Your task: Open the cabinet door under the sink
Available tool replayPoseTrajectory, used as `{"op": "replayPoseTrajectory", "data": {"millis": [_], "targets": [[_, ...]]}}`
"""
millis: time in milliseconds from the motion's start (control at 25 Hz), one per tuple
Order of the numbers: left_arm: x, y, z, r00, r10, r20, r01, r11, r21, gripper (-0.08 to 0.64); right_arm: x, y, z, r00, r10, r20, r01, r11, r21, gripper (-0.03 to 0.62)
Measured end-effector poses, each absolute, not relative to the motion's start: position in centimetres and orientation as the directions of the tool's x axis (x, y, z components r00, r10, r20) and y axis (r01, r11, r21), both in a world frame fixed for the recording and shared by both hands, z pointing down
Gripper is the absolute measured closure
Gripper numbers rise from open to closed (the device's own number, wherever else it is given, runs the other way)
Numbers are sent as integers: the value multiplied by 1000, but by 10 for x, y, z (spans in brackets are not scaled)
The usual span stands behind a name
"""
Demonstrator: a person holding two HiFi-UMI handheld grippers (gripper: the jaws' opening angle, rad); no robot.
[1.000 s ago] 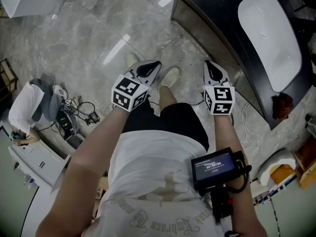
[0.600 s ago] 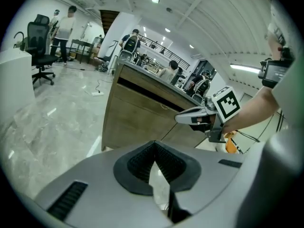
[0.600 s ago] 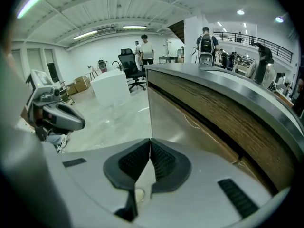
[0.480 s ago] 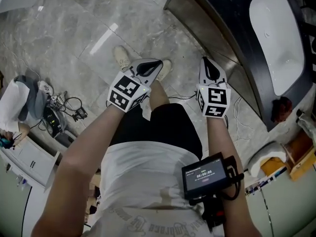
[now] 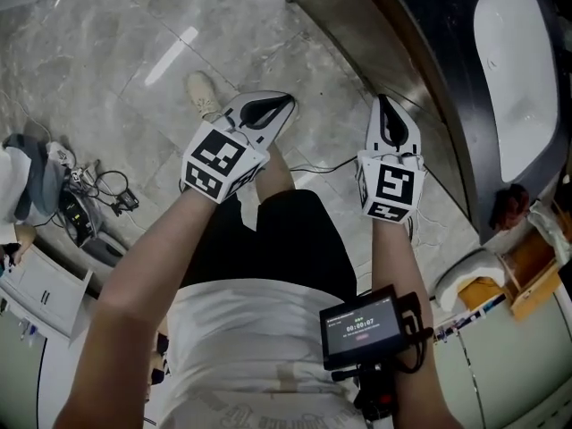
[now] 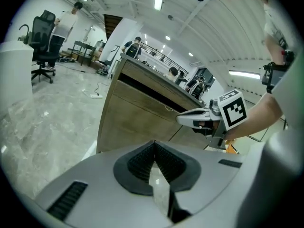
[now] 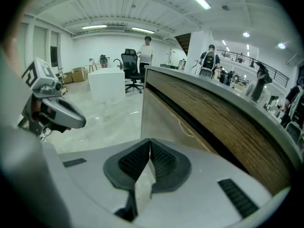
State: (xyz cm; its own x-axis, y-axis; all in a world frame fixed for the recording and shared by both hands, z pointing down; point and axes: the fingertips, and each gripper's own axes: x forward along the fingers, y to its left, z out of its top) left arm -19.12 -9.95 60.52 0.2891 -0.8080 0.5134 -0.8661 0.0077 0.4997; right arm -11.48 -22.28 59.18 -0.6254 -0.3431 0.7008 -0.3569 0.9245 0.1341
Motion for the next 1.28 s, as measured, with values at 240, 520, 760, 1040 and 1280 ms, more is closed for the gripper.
{"op": "replayPoseTrajectory", "data": {"millis": [240,520,760,1040,1280], "targets": [[-190,-108,620,275,-823,498,-854,29,520,549,-92,-256,592,-558,-467,686,-353,882,313,578],[-177,-112,630,310,-822,478,-839,-1,544,549,-75,-269,596,-511,-520,684,-329,854,403,577],[-177,-114,632,323,-820,472,-833,-11,553,549,-66,-281,595,-409,-636,654,-160,756,635,537],[-176,-109,636,332,-814,477,-826,-6,564,549,-63,-288,607,-326,-721,611,-76,664,743,440],[-171,-106,639,357,-800,482,-821,-23,571,549,-62,-293,614,-263,-785,560,-30,587,809,426]]}}
